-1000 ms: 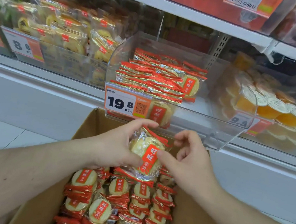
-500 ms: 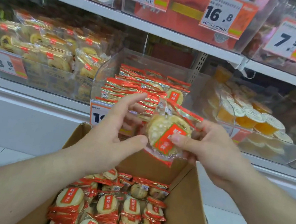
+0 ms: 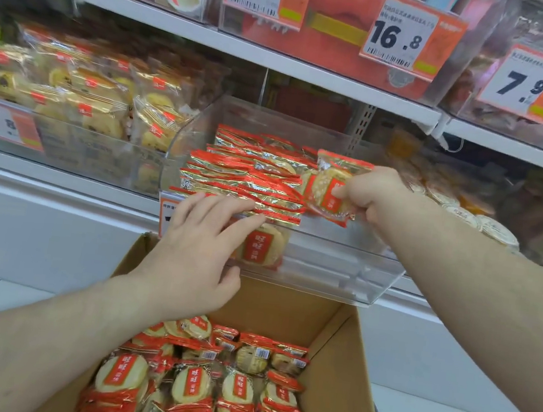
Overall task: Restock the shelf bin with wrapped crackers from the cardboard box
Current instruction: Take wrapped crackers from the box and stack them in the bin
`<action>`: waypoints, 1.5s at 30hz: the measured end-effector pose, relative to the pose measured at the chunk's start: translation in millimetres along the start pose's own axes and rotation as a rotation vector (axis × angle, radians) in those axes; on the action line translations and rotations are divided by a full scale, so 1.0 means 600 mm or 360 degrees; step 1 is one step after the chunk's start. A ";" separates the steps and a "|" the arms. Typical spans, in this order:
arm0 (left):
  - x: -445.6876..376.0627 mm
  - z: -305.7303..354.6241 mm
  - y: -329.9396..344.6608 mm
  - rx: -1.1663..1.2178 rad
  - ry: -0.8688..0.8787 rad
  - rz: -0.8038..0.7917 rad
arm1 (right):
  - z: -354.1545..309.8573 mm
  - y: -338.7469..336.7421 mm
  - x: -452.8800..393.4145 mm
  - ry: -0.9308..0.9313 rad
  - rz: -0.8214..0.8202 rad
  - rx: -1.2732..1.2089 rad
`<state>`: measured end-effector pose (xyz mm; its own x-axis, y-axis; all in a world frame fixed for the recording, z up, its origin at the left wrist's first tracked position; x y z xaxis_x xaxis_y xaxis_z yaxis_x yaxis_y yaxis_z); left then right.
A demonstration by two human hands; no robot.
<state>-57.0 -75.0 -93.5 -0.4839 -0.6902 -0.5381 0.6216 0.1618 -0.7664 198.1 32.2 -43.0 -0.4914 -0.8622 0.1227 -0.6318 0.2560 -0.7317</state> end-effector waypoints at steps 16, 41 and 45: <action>0.004 -0.003 -0.004 0.0054 0.0017 0.0003 | 0.014 0.075 -0.048 0.0059 -0.0018 0.0191; 0.002 0.002 -0.004 0.0067 -0.0018 0.0025 | 0.045 0.048 -0.030 0.0083 -0.0317 0.0333; 0.003 0.002 -0.003 0.0062 -0.0021 0.0027 | 0.029 0.060 -0.030 0.0045 -0.0305 0.0344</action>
<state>-58.2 -77.1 -92.6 -0.4652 -0.6968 -0.5460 0.6533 0.1460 -0.7429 194.9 49.1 -83.2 -0.3940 -0.8725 0.2890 -0.5737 -0.0122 -0.8190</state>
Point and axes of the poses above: each hand's wrist, its own x-axis away from the middle knuckle, its own y-axis out of the palm, z = x × y, the point moved 5 cm from there along -x, towards the middle knuckle, and after that the axes turned 15 degrees about x, right-handed, at the moved point
